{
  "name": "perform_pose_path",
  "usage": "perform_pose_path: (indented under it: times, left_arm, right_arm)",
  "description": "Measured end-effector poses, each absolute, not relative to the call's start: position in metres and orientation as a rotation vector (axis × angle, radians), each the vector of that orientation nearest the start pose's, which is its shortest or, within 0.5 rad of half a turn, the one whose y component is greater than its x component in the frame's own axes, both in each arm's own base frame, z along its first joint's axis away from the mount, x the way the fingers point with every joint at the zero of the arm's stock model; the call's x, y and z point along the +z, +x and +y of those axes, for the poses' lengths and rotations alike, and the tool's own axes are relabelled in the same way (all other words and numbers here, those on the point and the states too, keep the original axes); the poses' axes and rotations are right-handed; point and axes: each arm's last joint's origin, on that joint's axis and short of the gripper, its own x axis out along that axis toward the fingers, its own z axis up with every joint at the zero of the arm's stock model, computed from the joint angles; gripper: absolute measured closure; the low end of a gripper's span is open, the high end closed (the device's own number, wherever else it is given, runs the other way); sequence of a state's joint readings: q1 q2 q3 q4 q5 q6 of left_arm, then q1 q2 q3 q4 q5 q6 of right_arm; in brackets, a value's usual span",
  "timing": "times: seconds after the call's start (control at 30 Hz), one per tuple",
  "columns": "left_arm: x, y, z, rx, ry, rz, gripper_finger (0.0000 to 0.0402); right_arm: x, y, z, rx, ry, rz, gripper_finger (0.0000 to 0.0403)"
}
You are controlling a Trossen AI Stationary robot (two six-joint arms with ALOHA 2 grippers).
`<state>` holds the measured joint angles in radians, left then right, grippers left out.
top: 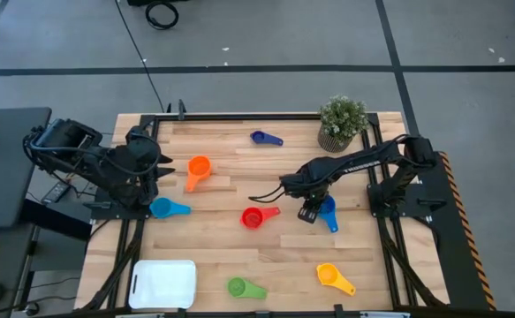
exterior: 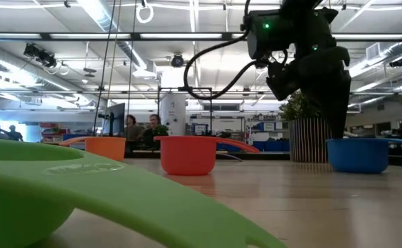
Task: Nest measuring cups in basket
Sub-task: Stack the dark blue measuring cup into the orange measuring cup
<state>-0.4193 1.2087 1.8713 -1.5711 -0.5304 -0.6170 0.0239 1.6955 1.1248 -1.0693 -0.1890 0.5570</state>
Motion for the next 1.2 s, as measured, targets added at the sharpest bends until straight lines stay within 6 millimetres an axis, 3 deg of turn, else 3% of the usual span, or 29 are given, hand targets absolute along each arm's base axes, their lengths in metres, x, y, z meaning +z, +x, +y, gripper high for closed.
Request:
perform_pose_path:
  times: [0.37, 0.63, 0.9, 1.0, 1.2]
  left_arm:
    - [0.475, 0.134, -0.044, 0.341, -0.168, 0.734, 0.0276]
    - [0.475, 0.134, -0.044, 0.342, -0.168, 0.734, 0.0276]
    - [0.475, 0.134, -0.044, 0.342, -0.169, 0.734, 0.0276]
    - [0.475, 0.133, -0.043, 0.342, -0.17, 0.734, 0.0276]
    - [0.475, 0.134, -0.044, 0.342, -0.169, 0.734, 0.0276]
  right_arm:
    - [0.185, 0.283, 0.021, -0.332, 0.564, 1.664, 0.029]
    - [0.171, 0.276, 0.023, -0.369, 0.581, 1.672, 0.029]
    - [0.162, 0.279, 0.023, -0.262, 0.51, 1.613, 0.0292]
    - [0.162, 0.282, 0.022, -0.247, 0.509, 1.586, 0.0311]
    - [0.164, 0.283, 0.021, -0.28, 0.482, 1.555, 0.0387]
